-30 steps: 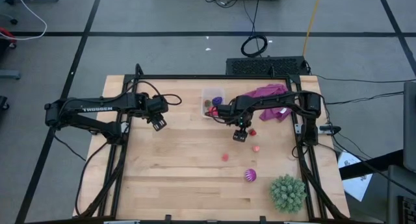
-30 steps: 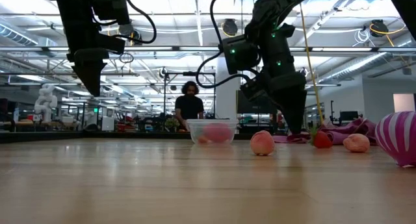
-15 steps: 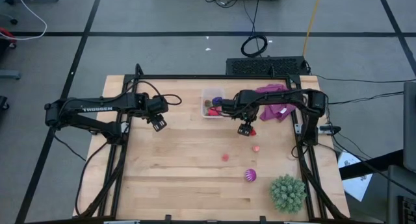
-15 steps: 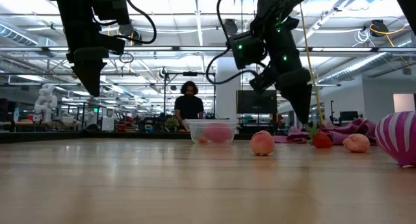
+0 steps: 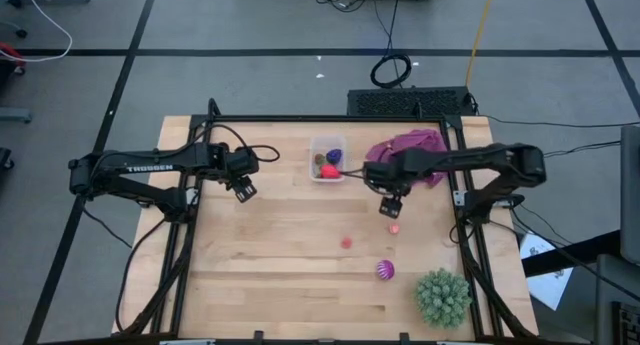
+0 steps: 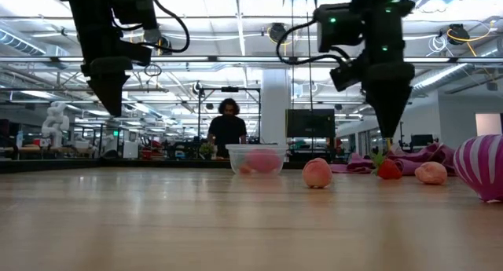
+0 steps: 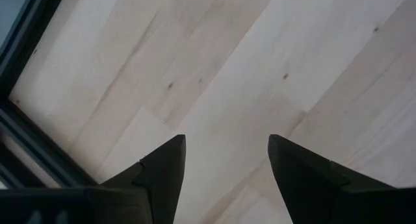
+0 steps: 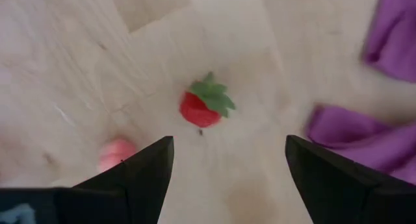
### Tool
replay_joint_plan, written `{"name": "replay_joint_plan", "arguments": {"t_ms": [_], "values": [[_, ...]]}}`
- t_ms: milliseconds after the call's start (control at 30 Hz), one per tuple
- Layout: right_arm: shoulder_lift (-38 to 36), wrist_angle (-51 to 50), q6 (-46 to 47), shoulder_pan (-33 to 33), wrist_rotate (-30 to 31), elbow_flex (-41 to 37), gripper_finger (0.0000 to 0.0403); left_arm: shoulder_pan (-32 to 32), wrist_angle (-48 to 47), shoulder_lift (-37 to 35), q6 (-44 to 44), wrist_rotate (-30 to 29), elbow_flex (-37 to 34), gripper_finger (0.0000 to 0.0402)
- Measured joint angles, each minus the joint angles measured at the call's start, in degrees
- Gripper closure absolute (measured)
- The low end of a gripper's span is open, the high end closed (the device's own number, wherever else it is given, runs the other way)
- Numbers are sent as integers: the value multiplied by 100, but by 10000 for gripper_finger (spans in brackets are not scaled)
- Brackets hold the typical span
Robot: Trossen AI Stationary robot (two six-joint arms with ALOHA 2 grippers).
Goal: Pick and placing Produce into tupperware
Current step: Put the strawberry into the transparent bin
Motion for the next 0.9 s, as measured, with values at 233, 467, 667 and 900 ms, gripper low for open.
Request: {"name": "replay_joint_plan", "arguments": {"t_ms": [233,467,667,900], "values": [[-256,798,-72,247,-3,-798,117,2,243,-2,-6,135,0,176],[-256,1628,-396,244,-11,-1160,117,-1,243,-2,-155,142,0,176],[-256,1826,-501,230,4,-1172,117,1,242,-2,-157,148,0,176],[-199,1810,-503,230,4,-1172,117,-1,240,-2,-165,152,0,176]]}}
